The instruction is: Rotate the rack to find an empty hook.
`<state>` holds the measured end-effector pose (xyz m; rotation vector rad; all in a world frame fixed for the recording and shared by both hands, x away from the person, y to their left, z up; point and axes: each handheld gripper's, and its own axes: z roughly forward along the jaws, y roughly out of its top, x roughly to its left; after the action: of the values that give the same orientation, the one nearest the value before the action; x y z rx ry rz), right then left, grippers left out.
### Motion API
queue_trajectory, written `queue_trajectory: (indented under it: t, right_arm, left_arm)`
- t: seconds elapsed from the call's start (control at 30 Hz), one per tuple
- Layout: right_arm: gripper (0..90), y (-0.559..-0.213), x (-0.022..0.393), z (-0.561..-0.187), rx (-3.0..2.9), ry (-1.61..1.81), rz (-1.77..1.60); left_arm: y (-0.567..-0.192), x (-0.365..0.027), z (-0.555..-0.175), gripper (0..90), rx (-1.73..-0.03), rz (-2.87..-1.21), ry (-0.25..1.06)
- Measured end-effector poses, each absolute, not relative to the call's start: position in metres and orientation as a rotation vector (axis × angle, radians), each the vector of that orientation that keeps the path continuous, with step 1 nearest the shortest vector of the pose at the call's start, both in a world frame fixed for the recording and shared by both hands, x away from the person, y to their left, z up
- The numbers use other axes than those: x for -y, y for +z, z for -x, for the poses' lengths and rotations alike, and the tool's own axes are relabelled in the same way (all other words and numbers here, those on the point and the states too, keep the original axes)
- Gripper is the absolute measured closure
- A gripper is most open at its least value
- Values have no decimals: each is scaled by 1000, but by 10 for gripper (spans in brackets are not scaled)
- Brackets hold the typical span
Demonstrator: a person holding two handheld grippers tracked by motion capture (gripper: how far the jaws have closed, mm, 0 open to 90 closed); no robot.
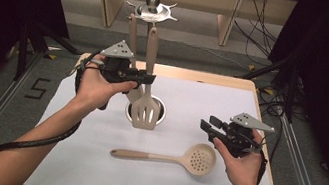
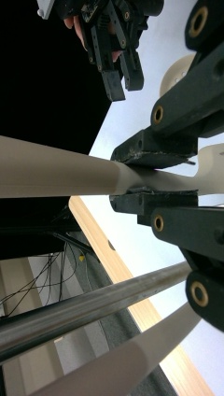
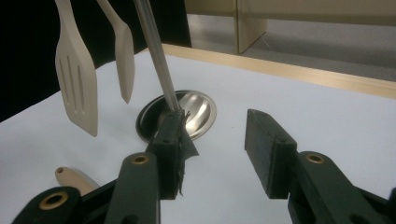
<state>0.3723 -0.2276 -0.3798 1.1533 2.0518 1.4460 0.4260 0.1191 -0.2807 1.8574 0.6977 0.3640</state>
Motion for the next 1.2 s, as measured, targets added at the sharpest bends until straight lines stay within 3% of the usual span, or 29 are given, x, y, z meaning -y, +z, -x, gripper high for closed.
queue_trajectory:
  t: [1.2]
  right_arm:
    - [587,-379,227,-371,-2067,1441,-1196]
  left_arm:
    - [-276,-116,-433,770,-750,-1864,368]
